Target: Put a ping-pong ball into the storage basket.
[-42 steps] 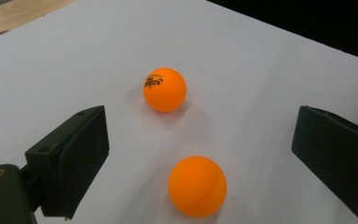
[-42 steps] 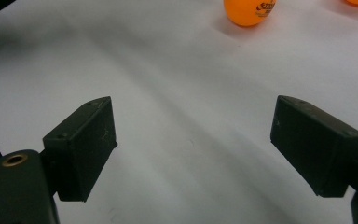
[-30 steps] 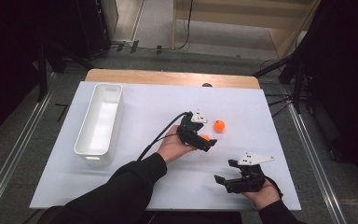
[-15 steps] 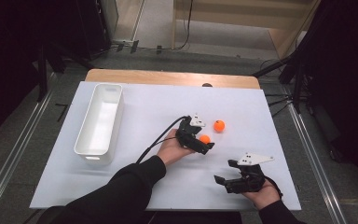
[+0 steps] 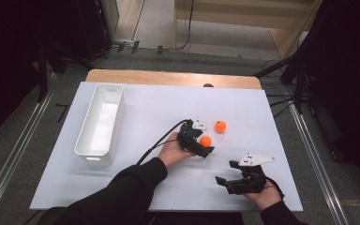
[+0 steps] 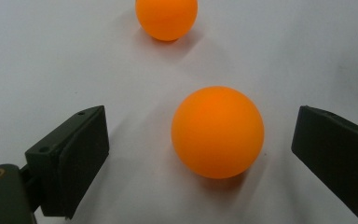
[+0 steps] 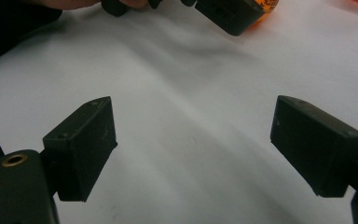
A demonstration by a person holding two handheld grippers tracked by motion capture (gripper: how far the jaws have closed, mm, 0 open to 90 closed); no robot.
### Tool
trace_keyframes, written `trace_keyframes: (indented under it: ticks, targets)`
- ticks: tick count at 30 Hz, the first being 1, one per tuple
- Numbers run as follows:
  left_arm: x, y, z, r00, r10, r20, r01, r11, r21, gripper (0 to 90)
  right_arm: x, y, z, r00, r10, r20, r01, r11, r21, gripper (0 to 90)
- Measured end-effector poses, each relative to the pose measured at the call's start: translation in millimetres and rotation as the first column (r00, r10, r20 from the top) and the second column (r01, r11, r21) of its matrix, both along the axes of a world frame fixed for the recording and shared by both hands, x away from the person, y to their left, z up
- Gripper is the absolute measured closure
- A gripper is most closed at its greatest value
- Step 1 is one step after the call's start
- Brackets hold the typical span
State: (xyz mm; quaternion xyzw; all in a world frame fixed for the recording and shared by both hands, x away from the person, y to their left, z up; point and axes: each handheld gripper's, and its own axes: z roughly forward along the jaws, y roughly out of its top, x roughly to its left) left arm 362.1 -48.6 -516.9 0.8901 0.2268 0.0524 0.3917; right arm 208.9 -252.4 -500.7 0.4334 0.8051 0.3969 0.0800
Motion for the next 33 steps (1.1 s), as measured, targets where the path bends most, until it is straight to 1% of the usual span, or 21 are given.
trace_keyframes:
  ticks: [1, 3, 4, 6, 9, 10, 14, 16, 19, 21, 22, 24, 27, 29, 30, 33]
  targets:
    - [-0.8, -1.1, -0.5, 1.0, -0.002, 0.008, 0.002, 1.0, 0.006, 4.5, 0.1, 0.0, -0.1, 1.0, 0.0, -0.001, 0.0, 1.0, -0.001, 12.7]
    - [-1.2, -2.9, -1.1, 0.9994, 0.025, 0.025, -0.026, 0.9985, 0.048, 8.6, 0.2, 0.3, -0.2, 1.0, -0.002, 0.0, 0.002, 1.0, -0.001, 12.8]
    - [-1.5, -3.0, -1.1, 0.9992, 0.029, 0.028, -0.031, 0.9984, 0.048, 10.9, 0.2, 0.3, -0.3, 1.0, 0.0, 0.001, 0.0, 1.0, -0.003, 12.8]
    - [-2.6, -3.9, -1.4, 0.9988, 0.032, 0.037, -0.033, 0.998, 0.053, 11.3, 0.1, 0.4, -0.2, 1.0, 0.001, 0.0, -0.001, 1.0, -0.003, 12.8]
    - [-6.0, -6.2, -1.5, 0.9968, 0.033, 0.073, -0.039, 0.9955, 0.086, 13.3, 0.1, 0.6, -0.3, 1.0, 0.001, 0.001, -0.001, 1.0, -0.005, 12.7]
    - [-6.6, -6.5, -1.6, 0.9965, 0.029, 0.079, -0.036, 0.9956, 0.087, 13.8, 0.1, 0.7, -0.2, 1.0, 0.001, 0.0, -0.001, 1.0, -0.005, 12.7]
    - [-6.7, -6.2, -1.7, 0.9965, 0.03, 0.078, -0.036, 0.9963, 0.078, 15.6, 0.2, 0.8, -0.4, 1.0, 0.002, 0.001, -0.002, 1.0, -0.006, 12.8]
    - [-7.1, -5.6, -1.1, 0.9967, 0.019, 0.079, -0.025, 0.9964, 0.081, 18.2, 0.2, 0.8, -0.5, 1.0, 0.001, 0.001, -0.001, 1.0, -0.006, 12.7]
    - [-7.1, -4.5, -0.9, 0.9964, 0.027, 0.08, -0.033, 0.9971, 0.068, 23.6, 0.1, 0.6, -0.4, 1.0, 0.001, 0.0, -0.001, 1.0, -0.005, 12.7]
    - [-6.5, -3.0, -0.6, 0.9962, 0.036, 0.079, -0.041, 0.9973, 0.061, 29.3, 0.1, 0.7, -0.5, 1.0, 0.002, 0.0, -0.002, 1.0, -0.008, 12.7]
    - [-6.1, -2.1, -0.3, 0.9961, 0.031, 0.083, -0.037, 0.9973, 0.064, 30.9, 0.0, 0.8, -0.6, 1.0, 0.002, 0.001, -0.002, 1.0, -0.009, 12.7]
    - [-6.4, -1.3, -0.5, 0.996, 0.031, 0.084, -0.036, 0.9979, 0.054, 34.5, 0.0, 1.2, -0.7, 1.0, 0.003, 0.0, -0.003, 1.0, -0.006, 12.7]
    - [-6.6, 0.4, 0.1, 0.9959, 0.013, 0.09, -0.018, 0.9982, 0.057, 40.9, 0.2, 1.4, -1.1, 1.0, 0.006, 0.001, -0.006, 1.0, -0.013, 12.7]
    - [-7.6, 0.7, 0.2, 0.9963, -0.001, 0.086, -0.003, 0.9989, 0.047, 46.5, 0.3, 1.4, -1.3, 1.0, 0.007, 0.002, -0.007, 1.0, -0.017, 12.7]
    - [-8.3, 0.6, -0.1, 0.9959, -0.003, 0.091, -0.001, 0.9991, 0.043, 49.7, 0.4, 1.4, -1.3, 1.0, 0.007, 0.002, -0.007, 1.0, -0.017, 12.7]
    - [-8.0, 1.1, 0.0, 0.9959, -0.01, 0.09, 0.006, 0.999, 0.045, 50.8, 0.5, 1.4, -1.4, 1.0, 0.006, 0.001, -0.006, 1.0, -0.017, 12.7]
